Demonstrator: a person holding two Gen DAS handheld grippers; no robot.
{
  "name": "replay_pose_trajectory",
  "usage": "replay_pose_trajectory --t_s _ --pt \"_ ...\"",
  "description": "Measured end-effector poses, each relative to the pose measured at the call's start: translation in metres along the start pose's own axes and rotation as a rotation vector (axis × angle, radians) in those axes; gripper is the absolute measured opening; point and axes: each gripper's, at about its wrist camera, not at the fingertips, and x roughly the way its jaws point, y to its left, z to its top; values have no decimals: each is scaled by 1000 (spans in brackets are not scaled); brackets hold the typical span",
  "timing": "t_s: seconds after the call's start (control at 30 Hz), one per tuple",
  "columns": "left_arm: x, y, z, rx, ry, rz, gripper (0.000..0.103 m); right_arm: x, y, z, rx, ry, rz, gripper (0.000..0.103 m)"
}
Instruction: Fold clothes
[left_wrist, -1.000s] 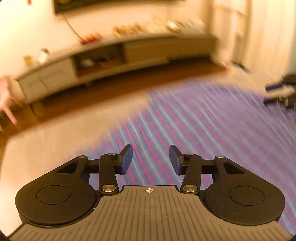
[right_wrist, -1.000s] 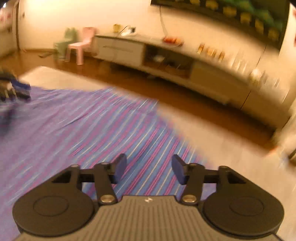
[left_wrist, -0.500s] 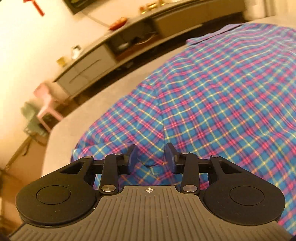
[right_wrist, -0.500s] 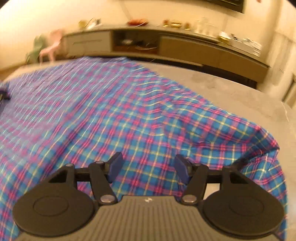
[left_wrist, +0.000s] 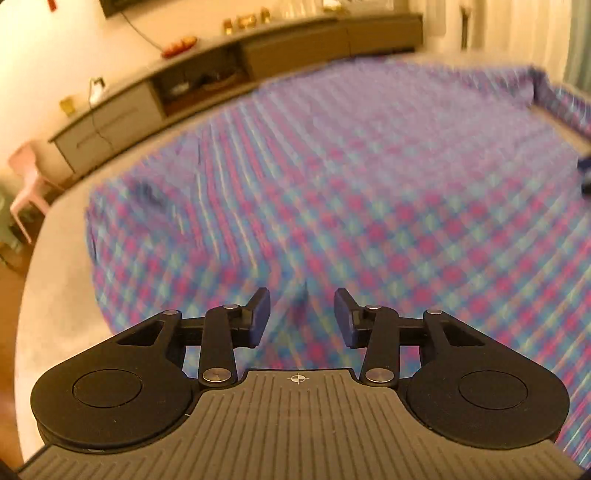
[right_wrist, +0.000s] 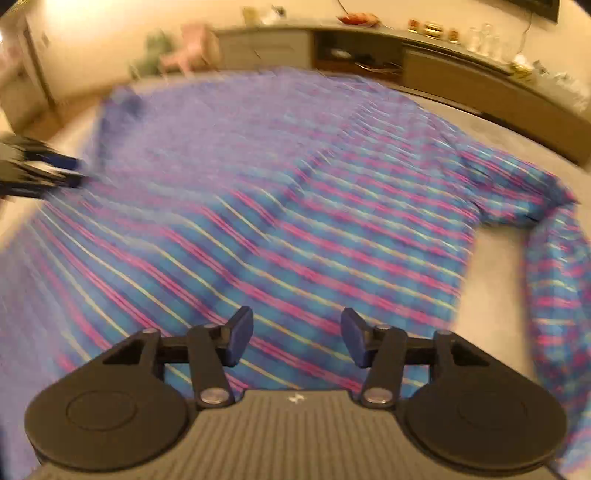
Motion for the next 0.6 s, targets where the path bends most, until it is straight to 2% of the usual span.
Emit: replay_pose_trajectory --t_s 0.07,0.13,0.2,0.23,0.27,0.3,0.37,0.43,0.47,0.53,0.57,0.6 --pt "0 8 -12 -30 -8 63 41 2 -15 -5 0 -32 -95 58" --pt "4 15 -18 -10 2 211 40 2 -39 -5 40 -54 -230 58" --pt "7 15 -21 24 33 358 39 -8 -28 -13 46 -62 -182 57" --pt "6 16 -23 21 52 397 33 -13 -22 -17 50 -67 -157 55" --pt "-3 15 -24 -9 52 369 29 -18 -16 -21 53 -71 -133 45" --pt "-18 11 -27 -37 20 315 29 -23 -10 -26 57 -75 -109 42" --pt "-48 -5 -36 -72 -31 182 39 -33 1 -34 64 -84 -61 46" --pt "-67 -20 -50 -84 -44 45 40 -43 12 -43 70 -93 -13 51" --pt "-71 -28 -59 -82 -31 13 40 -48 18 -47 74 -97 12 51" --pt "-72 -38 -75 -77 -11 4 42 -45 30 -57 49 -61 32 50" --pt "-71 -37 -82 -88 -20 20 53 -40 28 -60 32 -37 7 50" --pt "-73 -34 -86 -109 -18 42 55 -37 22 -64 41 -29 -23 57"
